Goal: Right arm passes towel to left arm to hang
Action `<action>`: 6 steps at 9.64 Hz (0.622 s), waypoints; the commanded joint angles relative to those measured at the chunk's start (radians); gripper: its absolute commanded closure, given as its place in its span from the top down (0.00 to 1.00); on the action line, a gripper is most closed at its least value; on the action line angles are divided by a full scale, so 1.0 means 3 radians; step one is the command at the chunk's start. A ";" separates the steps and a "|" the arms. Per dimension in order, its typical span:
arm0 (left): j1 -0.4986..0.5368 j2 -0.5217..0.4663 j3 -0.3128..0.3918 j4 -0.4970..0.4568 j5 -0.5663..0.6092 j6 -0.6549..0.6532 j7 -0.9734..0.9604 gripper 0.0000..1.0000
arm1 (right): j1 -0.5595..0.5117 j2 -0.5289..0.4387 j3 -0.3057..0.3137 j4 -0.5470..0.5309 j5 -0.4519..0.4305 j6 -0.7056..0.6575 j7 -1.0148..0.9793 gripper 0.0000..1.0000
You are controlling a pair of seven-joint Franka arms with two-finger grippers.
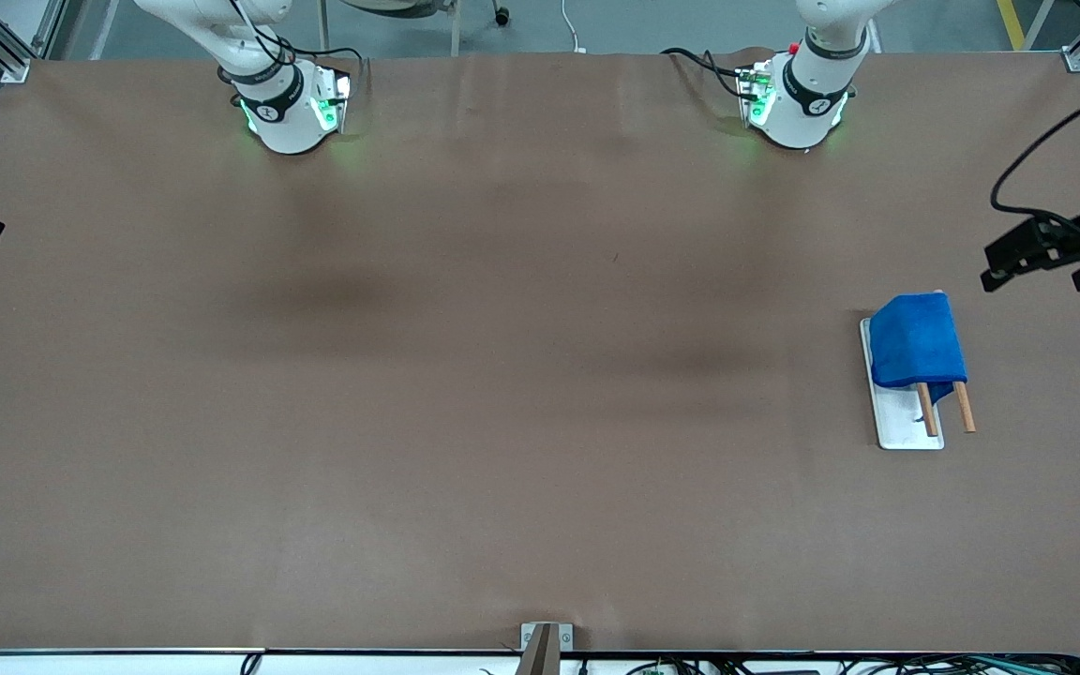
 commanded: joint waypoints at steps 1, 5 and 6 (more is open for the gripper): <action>-0.0522 -0.0332 0.0575 -0.0403 -0.0179 -0.0028 0.0051 1.00 | -0.0029 0.0006 0.0018 0.0033 0.0052 -0.0042 0.0006 1.00; -0.0917 -0.0588 0.0868 -0.0699 -0.0235 -0.0161 -0.0041 1.00 | -0.0029 0.0006 0.0018 0.0033 0.0052 -0.0042 0.0006 1.00; -0.0908 -0.0604 0.0868 -0.0740 -0.0271 -0.0161 -0.0036 1.00 | -0.0029 0.0001 0.0018 0.0028 0.0052 -0.0047 0.0006 1.00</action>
